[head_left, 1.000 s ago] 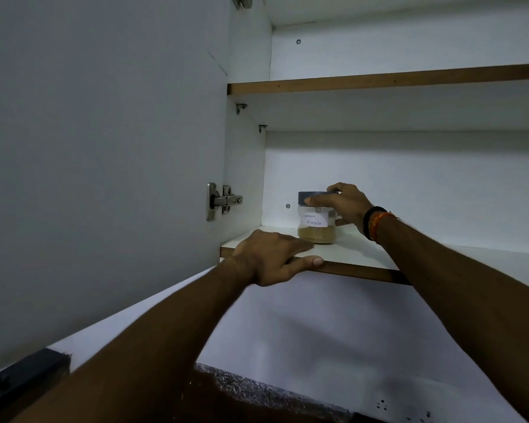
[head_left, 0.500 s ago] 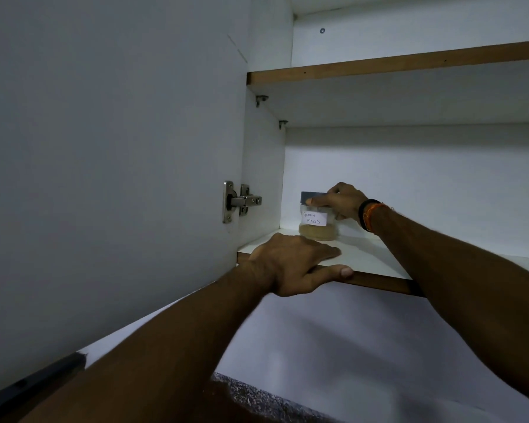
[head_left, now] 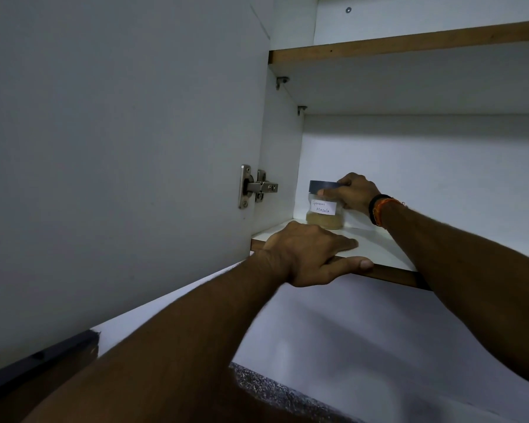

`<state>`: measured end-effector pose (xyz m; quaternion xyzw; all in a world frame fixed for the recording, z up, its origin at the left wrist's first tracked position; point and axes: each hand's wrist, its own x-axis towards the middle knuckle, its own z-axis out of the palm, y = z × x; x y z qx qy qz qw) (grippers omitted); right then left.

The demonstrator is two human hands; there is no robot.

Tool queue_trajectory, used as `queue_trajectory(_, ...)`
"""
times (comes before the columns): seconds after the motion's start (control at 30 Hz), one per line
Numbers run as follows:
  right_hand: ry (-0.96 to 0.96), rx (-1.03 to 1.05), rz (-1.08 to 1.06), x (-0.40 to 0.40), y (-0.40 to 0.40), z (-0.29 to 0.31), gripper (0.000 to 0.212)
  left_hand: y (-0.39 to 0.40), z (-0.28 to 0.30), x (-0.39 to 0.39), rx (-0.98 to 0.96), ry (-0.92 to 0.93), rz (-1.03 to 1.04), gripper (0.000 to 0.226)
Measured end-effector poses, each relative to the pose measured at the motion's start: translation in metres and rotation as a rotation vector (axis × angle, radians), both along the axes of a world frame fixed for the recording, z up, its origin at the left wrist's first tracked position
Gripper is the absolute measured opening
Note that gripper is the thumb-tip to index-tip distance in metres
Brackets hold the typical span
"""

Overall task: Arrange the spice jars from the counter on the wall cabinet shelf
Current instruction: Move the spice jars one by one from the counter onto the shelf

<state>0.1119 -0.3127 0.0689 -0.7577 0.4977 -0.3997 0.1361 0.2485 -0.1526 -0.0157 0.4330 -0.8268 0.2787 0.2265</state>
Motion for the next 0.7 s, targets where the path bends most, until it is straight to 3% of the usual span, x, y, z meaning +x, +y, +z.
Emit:
queue_trajectory(0.43,-0.003,-0.021,0.029,0.004,-0.006,-0.003,0.064,-0.001,0.0,0.0,0.012,-0.018,0.013,0.07)
queue_trajectory(0.6,-0.026,-0.038,0.033,0.001,0.003,-0.007,0.085,-0.001,0.0,-0.001,0.048,-0.018,0.01,0.074)
queue_trajectory(0.7,-0.053,-0.085,-0.015,-0.005,0.012,-0.007,0.083,0.001,0.001,-0.001,0.075,-0.02,0.037,0.078)
